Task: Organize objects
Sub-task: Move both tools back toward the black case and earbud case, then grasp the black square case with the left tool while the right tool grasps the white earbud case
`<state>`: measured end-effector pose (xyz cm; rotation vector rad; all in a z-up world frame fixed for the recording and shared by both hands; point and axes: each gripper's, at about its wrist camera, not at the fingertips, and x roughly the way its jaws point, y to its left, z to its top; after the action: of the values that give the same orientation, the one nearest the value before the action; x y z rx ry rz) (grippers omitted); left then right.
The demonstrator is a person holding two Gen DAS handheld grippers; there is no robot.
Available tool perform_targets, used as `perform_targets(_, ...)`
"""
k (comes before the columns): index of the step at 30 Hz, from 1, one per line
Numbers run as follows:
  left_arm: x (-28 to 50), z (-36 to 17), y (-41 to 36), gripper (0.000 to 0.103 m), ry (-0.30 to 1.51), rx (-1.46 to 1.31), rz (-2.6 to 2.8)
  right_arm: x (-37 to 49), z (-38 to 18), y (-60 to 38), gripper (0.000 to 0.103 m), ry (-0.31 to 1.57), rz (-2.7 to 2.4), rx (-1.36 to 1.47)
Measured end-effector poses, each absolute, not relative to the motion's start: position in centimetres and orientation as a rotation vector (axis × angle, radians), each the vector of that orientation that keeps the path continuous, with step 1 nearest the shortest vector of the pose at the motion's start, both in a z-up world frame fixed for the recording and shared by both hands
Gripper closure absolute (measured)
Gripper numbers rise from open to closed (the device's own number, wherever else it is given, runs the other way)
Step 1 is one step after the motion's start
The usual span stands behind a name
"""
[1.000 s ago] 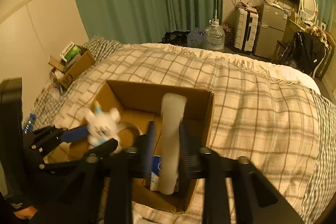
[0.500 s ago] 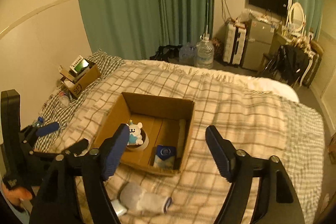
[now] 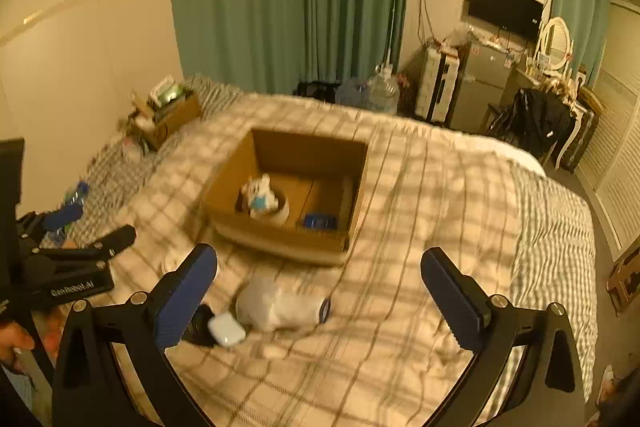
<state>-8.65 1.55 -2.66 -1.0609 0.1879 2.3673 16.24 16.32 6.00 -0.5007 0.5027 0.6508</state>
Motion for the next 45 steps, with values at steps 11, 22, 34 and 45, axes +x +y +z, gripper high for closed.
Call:
perform_targets(11,-7.3,-13.1,2.2,0.001,0.202,-1.293,2.255,19.2,-5.0,16.2,0.001,0.675,0.583,-0.489)
perform_targets(22,-7.5,-19.1,4.9,0.038,0.225,-1.495,1.988,21.2,-9.5,16.0,0.001,0.799,0.557,-0.468)
perform_targets(34,-7.6,-15.6,2.0,0.052,0.067,-1.414,2.029,19.6,-8.2,17.0,0.001,0.752,0.567,-0.512)
perform_targets(45,-10.4,-12.4,-2.8,0.052,0.124,-1.310,2.253,18.1,-10.3,23.4,0.001,0.872,0.660,-0.616)
